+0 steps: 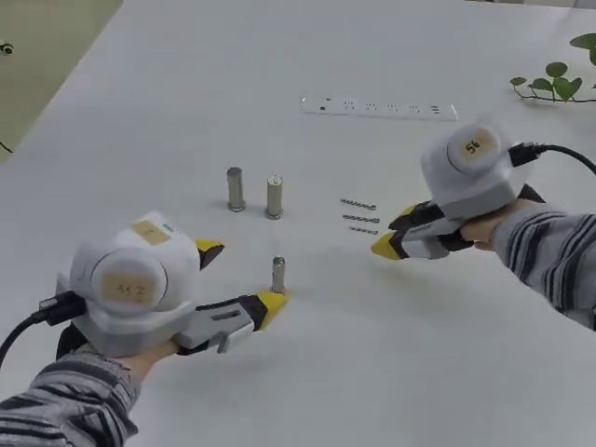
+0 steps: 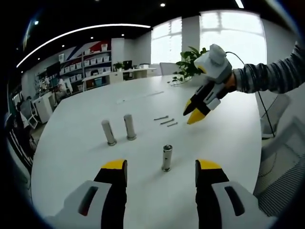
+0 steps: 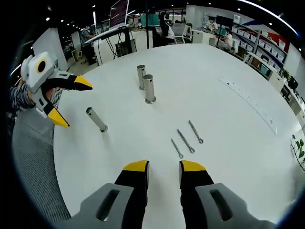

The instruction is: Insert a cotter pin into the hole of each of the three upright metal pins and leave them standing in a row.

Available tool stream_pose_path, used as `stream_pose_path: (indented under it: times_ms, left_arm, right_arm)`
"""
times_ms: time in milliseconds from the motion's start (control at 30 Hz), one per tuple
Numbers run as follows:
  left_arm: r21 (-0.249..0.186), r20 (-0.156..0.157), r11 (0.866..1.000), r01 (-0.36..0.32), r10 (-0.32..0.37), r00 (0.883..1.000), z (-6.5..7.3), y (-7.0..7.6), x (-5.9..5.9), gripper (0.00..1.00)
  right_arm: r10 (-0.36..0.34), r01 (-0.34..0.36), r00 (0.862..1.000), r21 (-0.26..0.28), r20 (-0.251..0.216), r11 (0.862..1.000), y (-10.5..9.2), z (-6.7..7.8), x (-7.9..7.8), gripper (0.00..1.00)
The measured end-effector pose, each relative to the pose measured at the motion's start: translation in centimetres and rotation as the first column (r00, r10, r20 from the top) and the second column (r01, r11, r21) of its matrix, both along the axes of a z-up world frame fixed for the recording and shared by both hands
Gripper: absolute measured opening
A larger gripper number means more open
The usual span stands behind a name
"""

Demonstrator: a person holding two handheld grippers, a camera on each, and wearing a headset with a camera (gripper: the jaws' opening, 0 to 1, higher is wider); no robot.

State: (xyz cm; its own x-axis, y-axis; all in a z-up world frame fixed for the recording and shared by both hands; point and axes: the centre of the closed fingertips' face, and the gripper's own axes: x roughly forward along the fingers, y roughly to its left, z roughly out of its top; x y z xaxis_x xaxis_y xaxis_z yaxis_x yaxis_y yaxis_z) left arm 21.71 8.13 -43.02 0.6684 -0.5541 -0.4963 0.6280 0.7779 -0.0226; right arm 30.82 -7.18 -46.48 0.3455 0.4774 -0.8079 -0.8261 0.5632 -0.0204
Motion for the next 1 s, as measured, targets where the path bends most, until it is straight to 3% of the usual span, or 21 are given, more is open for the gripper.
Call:
stream_pose_path:
  times_ms: [333, 733, 833, 900, 1000]
  left_arm:
    - [0.001, -0.018, 0.999, -0.044, 0.044, 0.999, -0.7, 1.0, -0.3, 0.53]
    - [0.0, -0.027, 0.999, -0.044, 0.044, 0.999, -1.0, 1.0, -0.7, 0.48]
    - [-0.001, -0.031, 0.999, -0.043, 0.043, 0.999, -1.0, 1.0, -0.7, 0.47]
    - [-0.001, -0.033, 0.999, -0.041, 0.041, 0.999, -1.2, 0.9, -0.8, 0.47]
    - [0.004, -0.032, 1.0, -0.028, 0.029, 0.999, -1.3, 0.7, -0.9, 0.46]
  right_arm:
    - [0.05, -0.051, 0.999, -0.05, -0.012, 0.997, 0.8, -1.6, 1.3, 0.15]
    - [0.088, -0.093, 0.994, -0.078, -0.07, 0.993, 1.0, -2.6, 1.4, 0.07]
    - [0.096, -0.102, 0.993, -0.089, -0.066, 0.991, 0.8, -2.7, 1.5, 0.05]
    - [0.134, -0.137, 0.99, -0.122, -0.033, 0.983, 0.7, -2.7, 1.8, 0.01]
    - [0.144, -0.148, 0.989, -0.132, -0.04, 0.98, 0.7, -2.6, 1.7, 0.01]
